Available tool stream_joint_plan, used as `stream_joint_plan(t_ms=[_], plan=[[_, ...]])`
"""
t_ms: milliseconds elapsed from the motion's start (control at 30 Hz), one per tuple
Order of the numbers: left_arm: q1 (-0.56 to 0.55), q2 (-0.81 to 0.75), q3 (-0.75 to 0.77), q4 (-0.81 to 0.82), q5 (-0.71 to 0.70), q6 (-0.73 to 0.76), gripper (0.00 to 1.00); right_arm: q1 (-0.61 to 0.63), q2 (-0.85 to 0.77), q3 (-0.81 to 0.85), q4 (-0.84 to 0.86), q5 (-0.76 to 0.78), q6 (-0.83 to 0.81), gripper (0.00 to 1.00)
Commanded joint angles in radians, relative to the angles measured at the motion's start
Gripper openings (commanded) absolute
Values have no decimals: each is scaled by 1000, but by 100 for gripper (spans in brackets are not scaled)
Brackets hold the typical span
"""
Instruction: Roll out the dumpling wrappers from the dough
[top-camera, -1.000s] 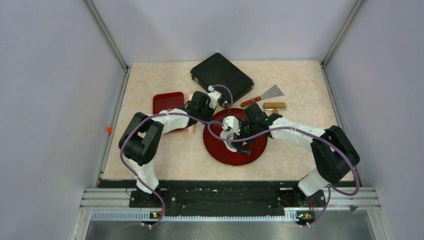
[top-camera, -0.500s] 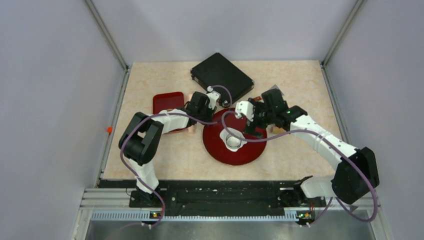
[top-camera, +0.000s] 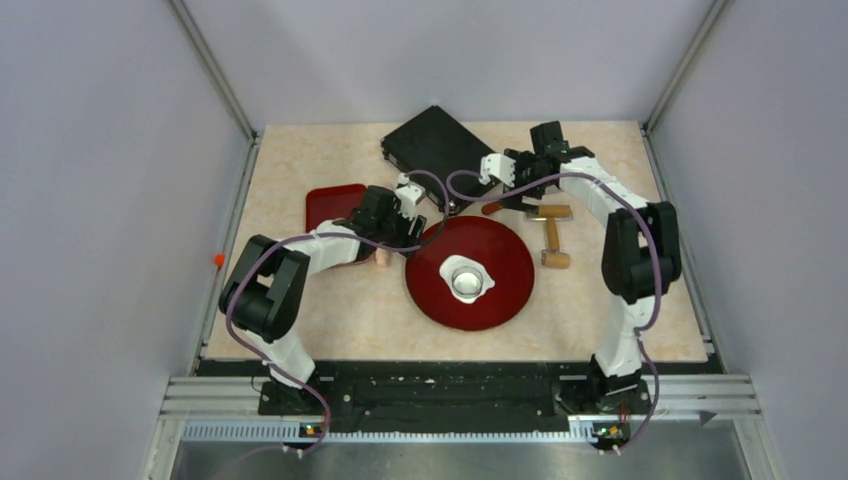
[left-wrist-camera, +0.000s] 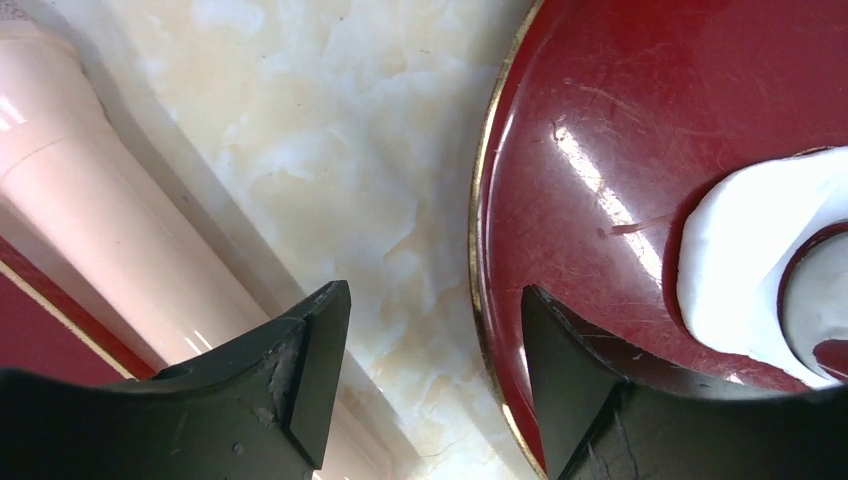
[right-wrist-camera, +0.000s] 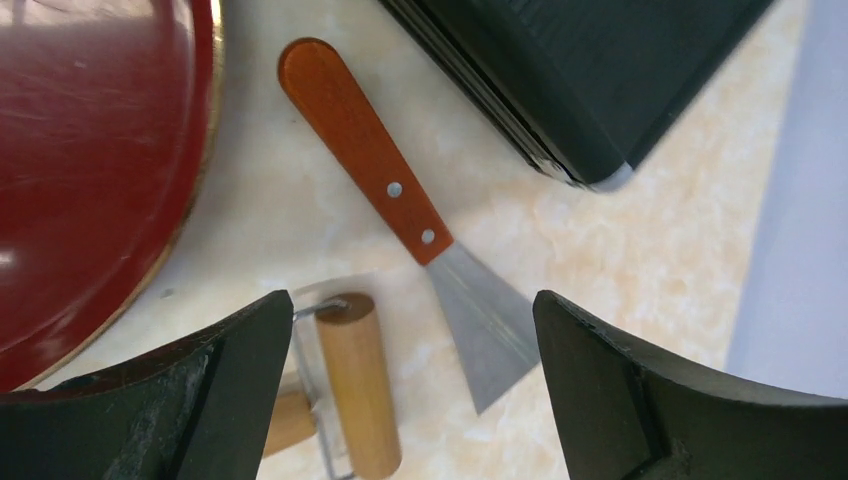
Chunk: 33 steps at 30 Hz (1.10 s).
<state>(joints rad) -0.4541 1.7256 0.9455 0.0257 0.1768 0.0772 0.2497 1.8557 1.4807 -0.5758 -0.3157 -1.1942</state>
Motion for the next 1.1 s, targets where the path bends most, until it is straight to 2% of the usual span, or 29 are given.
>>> stream_joint_plan(t_ms=[0, 133, 333, 500, 900, 1067], plan=[[27, -53, -24, 86, 83, -15, 69, -29, 191, 240, -188, -48, -164, 88], [31, -57, -32, 101, 80, -22, 69, -43, 350, 480, -357, -103, -213, 85], [32, -47, -22, 95, 68, -28, 69, -52, 508, 702, -562, -123, -299, 84], [34, -42, -17, 92, 65, -30, 69, -57, 548, 747, -652, -143, -361, 84], [34, -31, -4, 82, 56, -36, 69, -59, 638, 783, -674, -145, -400, 84], [35, -27, 1, 77, 50, -36, 69, -59, 696, 863, -731, -136, -441, 83]])
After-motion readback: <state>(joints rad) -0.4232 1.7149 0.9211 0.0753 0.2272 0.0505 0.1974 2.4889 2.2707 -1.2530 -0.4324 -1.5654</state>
